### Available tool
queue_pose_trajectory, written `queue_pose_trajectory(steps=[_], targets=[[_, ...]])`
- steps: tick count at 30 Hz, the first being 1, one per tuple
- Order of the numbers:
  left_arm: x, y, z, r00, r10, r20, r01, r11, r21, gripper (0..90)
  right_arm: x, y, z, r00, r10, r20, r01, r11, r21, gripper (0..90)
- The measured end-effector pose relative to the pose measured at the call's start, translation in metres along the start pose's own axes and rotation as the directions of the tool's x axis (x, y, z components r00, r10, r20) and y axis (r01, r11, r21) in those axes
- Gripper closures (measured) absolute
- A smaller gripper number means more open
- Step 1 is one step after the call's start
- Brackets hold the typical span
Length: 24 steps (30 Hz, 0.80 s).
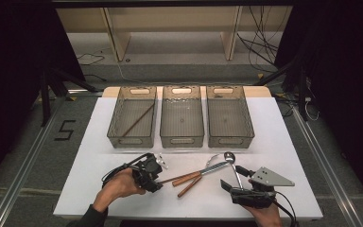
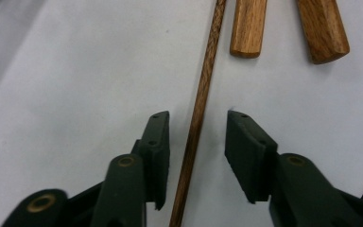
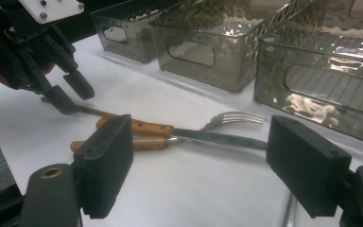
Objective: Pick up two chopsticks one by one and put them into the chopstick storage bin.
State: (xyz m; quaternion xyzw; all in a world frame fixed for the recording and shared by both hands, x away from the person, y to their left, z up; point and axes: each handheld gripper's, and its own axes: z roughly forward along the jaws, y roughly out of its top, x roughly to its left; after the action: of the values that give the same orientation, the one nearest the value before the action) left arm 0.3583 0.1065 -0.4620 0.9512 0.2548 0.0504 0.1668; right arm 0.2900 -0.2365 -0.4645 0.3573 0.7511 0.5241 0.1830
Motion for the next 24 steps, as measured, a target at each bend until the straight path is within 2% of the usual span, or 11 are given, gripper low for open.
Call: queue_pose_trajectory(steps=[11, 14, 21, 22, 24], targets=[[-0.0004, 0.0032, 0.0063, 1.0000, -0.006, -0.003, 0.006, 0.9996, 0.028, 75.3, 0.0002, -0.0002, 0.0010, 1.0000, 0.003, 0.002, -0.003, 1.000, 0.003, 24.7], [-0.0012, 0.0036, 0.0071, 0.9997, -0.025, 0.002, 0.025, 0.9995, 0.021, 79.3, 0.0005, -0.0003, 0.0012, 1.0000, 0.002, 0.002, -0.002, 1.000, 0.007, 24.8], [-0.0011, 0.0036, 0.0068, 0.9999, -0.014, 0.005, 0.014, 0.9997, 0.021, 82.9, 0.0009, -0.0002, 0.0015, 1.0000, 0.003, 0.001, -0.003, 1.000, 0.009, 24.8], [-0.0014, 0.0038, 0.0071, 0.9997, -0.025, 0.005, 0.024, 0.9995, 0.018, 84.1, 0.0009, -0.0003, 0.0015, 1.0000, 0.002, 0.001, -0.002, 1.000, 0.009, 24.8], [-0.0013, 0.0036, 0.0066, 0.9999, -0.010, 0.004, 0.009, 0.9996, 0.025, 84.2, 0.0007, -0.0003, 0.0014, 1.0000, 0.001, 0.002, -0.001, 1.000, 0.009, 24.9]])
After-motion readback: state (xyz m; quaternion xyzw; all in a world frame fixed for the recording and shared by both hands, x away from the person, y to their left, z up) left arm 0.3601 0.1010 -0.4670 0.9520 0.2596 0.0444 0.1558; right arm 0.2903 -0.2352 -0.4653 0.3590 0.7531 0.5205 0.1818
